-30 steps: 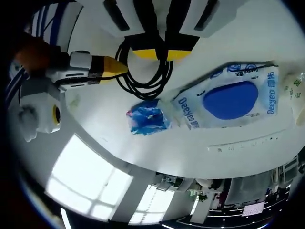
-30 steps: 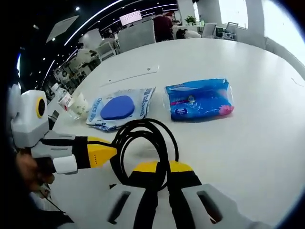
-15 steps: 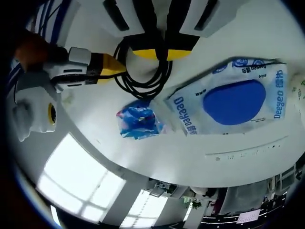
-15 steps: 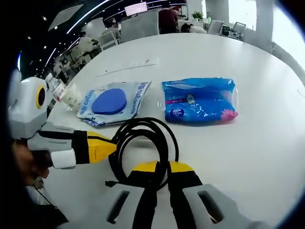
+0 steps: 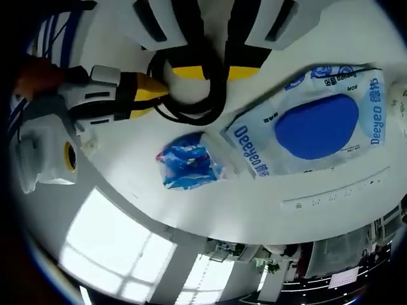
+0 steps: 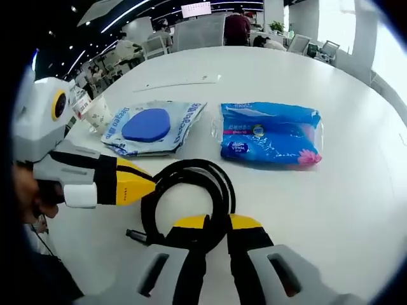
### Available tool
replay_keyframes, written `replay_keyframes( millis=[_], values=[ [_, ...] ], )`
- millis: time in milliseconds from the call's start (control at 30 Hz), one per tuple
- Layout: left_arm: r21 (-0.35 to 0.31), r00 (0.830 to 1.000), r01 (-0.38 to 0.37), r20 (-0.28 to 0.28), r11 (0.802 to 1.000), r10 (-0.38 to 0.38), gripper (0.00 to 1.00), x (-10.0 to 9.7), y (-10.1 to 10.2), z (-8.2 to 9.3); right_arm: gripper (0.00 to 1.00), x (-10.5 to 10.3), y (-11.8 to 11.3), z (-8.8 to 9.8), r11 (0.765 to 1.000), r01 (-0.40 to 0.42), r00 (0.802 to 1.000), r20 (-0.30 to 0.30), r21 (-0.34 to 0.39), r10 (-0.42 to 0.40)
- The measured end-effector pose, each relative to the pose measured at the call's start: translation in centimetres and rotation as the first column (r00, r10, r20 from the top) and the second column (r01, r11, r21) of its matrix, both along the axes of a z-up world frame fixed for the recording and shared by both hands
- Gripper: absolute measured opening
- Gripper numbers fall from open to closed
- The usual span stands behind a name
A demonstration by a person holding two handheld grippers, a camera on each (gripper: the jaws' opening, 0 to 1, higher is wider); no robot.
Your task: Arrange the tabletop items into an orderly group along one side of the table until the central work area is clear of visible clutter.
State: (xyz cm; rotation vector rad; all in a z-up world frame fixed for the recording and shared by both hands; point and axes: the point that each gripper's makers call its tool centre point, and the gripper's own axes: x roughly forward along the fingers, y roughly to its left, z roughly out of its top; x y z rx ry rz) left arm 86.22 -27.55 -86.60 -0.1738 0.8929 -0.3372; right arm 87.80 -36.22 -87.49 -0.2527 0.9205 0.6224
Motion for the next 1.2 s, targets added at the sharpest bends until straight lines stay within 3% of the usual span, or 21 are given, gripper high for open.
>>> replay_keyframes(
  millis=[100, 200, 300, 633, 900, 1200],
  values=[
    [0.006, 1.0, -0.002, 0.018, 1.0, 0.002, 0.23, 0.1, 0.2, 0.0, 0.18, -0.2, 0.3, 0.0, 1.0, -0.01, 1.0, -0.005, 0.022, 0.01],
    [-0.001, 1.0, 0.013, 0.023, 1.0, -0.013, 0.25, 0.0, 0.2, 0.1, 0.23, -0.2, 0.2, 0.4, 0.999, -0.01, 1.0, 0.018, 0.04, 0.009],
    [-0.005, 0.999, 0.037, 0.028, 0.999, -0.037, 0.35, -0.4, 0.1, 0.3, 0.28, -0.5, 0.8, 1.0, 0.996, -0.021, 0.999, 0.027, 0.09, 0.019],
    [0.005, 0.992, 0.058, 0.115, 0.998, -0.058, 0.41, -3.0, 1.7, 2.6, 0.4, -1.1, 1.3, 3.8, 0.984, -0.056, 0.995, 0.091, 0.168, 0.041],
    [0.043, 0.974, 0.037, 0.221, 0.998, -0.046, 0.5, -5.2, 5.3, 6.1, 0.54, -2.5, 2.5, 6.7, 0.965, -0.1, 0.986, 0.153, 0.241, 0.064],
    [0.069, 0.964, -0.039, 0.264, 0.997, 0.019, 0.56, -8.6, 10.6, 7.3, 0.67, -3.5, 2.5, 8.0, 0.955, -0.125, 0.979, 0.189, 0.269, 0.075]
  ],
)
